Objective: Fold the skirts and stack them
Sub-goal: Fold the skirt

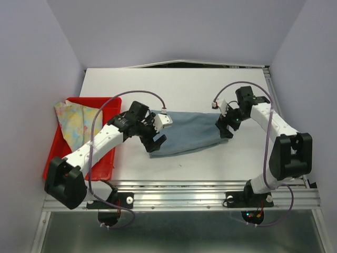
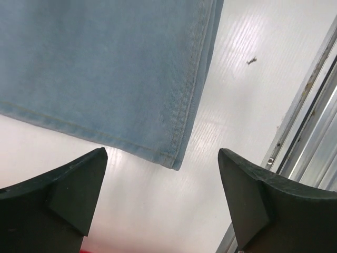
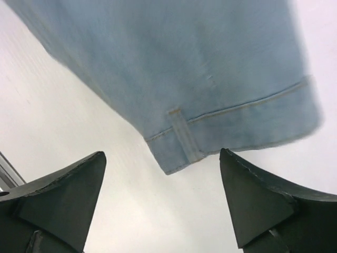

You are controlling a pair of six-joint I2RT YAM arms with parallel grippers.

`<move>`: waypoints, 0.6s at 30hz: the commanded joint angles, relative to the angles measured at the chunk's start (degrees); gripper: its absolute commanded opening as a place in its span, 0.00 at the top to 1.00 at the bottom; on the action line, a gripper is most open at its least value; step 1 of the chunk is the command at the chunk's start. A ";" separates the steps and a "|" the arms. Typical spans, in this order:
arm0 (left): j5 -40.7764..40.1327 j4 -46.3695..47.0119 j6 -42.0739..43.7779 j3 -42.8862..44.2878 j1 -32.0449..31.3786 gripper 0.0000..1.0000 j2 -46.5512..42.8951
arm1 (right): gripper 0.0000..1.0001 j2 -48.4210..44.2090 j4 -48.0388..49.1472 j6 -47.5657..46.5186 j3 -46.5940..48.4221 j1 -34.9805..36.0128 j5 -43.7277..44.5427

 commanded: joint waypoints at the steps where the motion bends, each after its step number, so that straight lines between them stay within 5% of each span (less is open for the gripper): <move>1: 2.32 5.43 -6.02 5.42 2.19 0.02 -5.28 | 0.06 -4.11 -0.92 10.94 11.77 0.37 -7.96; 6: 1.09 14.92 -16.47 10.52 3.95 0.18 1.48 | 0.23 3.96 4.52 23.34 21.01 0.37 -10.79; 7: 1.97 19.20 -20.23 11.22 5.17 0.30 3.75 | 0.36 7.63 6.97 27.36 23.02 0.37 -10.79; 10: 3.64 27.47 -29.28 13.06 7.19 0.51 9.28 | 0.53 13.53 12.25 32.99 24.70 0.37 -10.78; 18: 9.01 36.55 -41.09 15.36 11.07 0.65 23.54 | 0.56 22.08 14.20 32.76 21.37 0.37 -10.44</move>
